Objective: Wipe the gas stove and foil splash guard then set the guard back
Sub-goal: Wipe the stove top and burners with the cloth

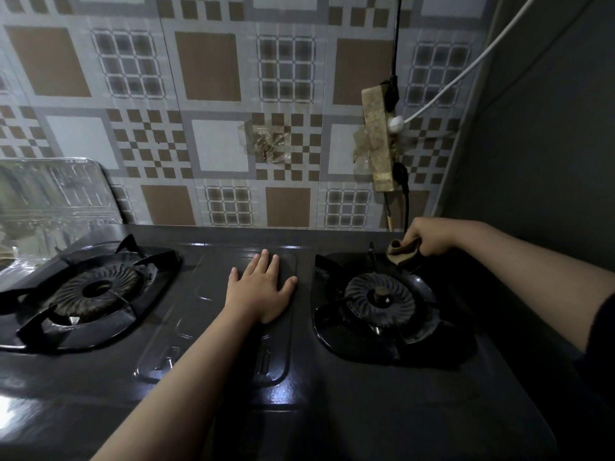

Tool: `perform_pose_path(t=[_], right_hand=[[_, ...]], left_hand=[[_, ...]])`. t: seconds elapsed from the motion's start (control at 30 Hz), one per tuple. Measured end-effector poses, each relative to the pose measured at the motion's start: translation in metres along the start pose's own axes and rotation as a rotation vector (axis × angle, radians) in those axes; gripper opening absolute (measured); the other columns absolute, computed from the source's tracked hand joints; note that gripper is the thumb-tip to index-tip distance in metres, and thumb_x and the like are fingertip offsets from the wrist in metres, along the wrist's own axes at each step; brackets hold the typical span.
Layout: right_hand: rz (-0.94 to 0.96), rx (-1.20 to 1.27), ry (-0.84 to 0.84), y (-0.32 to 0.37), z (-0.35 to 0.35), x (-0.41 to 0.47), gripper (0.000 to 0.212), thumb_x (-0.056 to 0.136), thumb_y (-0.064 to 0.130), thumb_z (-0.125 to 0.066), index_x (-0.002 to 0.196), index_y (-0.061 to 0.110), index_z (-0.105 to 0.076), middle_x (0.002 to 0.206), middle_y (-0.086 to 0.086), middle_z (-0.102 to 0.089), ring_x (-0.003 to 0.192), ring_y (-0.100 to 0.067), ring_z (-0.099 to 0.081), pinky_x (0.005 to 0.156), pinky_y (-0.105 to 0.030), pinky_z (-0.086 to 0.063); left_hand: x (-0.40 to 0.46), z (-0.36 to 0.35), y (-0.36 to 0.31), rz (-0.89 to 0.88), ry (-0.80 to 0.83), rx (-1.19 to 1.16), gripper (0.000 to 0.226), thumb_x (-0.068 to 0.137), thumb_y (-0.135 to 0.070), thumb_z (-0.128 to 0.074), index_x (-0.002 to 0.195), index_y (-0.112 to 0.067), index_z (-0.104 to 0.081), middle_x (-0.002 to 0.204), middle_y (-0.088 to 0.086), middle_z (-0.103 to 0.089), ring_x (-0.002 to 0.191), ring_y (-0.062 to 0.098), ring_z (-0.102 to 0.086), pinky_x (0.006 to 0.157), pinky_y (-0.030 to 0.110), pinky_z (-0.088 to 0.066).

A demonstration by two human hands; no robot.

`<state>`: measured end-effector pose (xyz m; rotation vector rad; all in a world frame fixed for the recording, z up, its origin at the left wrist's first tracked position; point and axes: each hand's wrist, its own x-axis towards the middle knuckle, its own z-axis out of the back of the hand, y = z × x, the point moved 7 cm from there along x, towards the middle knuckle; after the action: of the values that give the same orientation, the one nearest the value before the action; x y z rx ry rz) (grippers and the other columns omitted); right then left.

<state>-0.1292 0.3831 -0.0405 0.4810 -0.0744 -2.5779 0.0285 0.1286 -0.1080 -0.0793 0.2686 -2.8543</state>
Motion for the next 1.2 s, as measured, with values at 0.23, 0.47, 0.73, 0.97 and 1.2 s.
perform_pose_path(t=[0.23, 0.47, 0.73, 0.97, 1.2], right_hand=[[-0.064, 0.093, -0.070, -0.014, -0.005, -0.014, 0.040, 0.077, -0.005, -0.049, 0.094, 0.022, -0.074, 0.081, -0.009, -0.064, 0.072, -0.022, -0.056, 0.059, -0.031, -0.041], [-0.163, 0.184, -0.097, -0.027, -0.005, -0.031, 0.035, 0.079, -0.003, -0.049, 0.089, 0.020, -0.074, 0.079, -0.008, -0.062, 0.070, -0.021, -0.055, 0.060, -0.029, -0.043], [-0.242, 0.202, -0.168, -0.027, -0.011, -0.052, 0.020, 0.076, 0.000, -0.050, 0.063, 0.013, -0.058, 0.070, -0.010, -0.051, 0.068, -0.023, -0.050, 0.057, -0.028, -0.036], [-0.339, 0.158, -0.291, -0.029, -0.019, -0.063, 0.011, 0.077, 0.010, -0.057, 0.075, 0.013, -0.047, 0.081, -0.007, -0.054, 0.070, -0.021, -0.053, 0.057, -0.026, -0.042], [-0.372, 0.139, -0.288, -0.022, -0.031, -0.093, 0.010, 0.081, 0.012, -0.056, 0.077, 0.011, -0.047, 0.084, -0.007, -0.053, 0.079, -0.024, -0.053, 0.064, -0.027, -0.043]], left_hand=[[0.001, -0.001, 0.002, 0.000, -0.006, 0.007, 0.070, 0.095, -0.059, -0.022, 0.154, -0.022, -0.009, 0.162, 0.000, 0.002, 0.149, 0.015, 0.002, 0.117, 0.049, -0.005], [0.001, -0.001, 0.002, -0.005, 0.002, 0.012, 0.070, 0.096, -0.059, -0.021, 0.154, -0.022, -0.008, 0.162, 0.000, 0.004, 0.149, 0.015, 0.002, 0.118, 0.048, -0.005], [0.004, -0.002, 0.005, 0.003, -0.026, 0.014, 0.070, 0.095, -0.060, -0.022, 0.153, -0.023, -0.011, 0.162, -0.001, 0.001, 0.149, 0.014, 0.000, 0.118, 0.048, -0.007], [0.005, -0.001, 0.004, 0.002, -0.031, 0.004, 0.071, 0.094, -0.061, -0.023, 0.153, -0.023, -0.013, 0.162, -0.002, 0.000, 0.149, 0.014, -0.001, 0.118, 0.048, -0.007], [0.007, -0.001, 0.004, -0.015, -0.040, 0.007, 0.071, 0.094, -0.061, -0.023, 0.153, -0.021, -0.015, 0.162, 0.000, -0.002, 0.149, 0.015, -0.002, 0.117, 0.049, -0.008]])
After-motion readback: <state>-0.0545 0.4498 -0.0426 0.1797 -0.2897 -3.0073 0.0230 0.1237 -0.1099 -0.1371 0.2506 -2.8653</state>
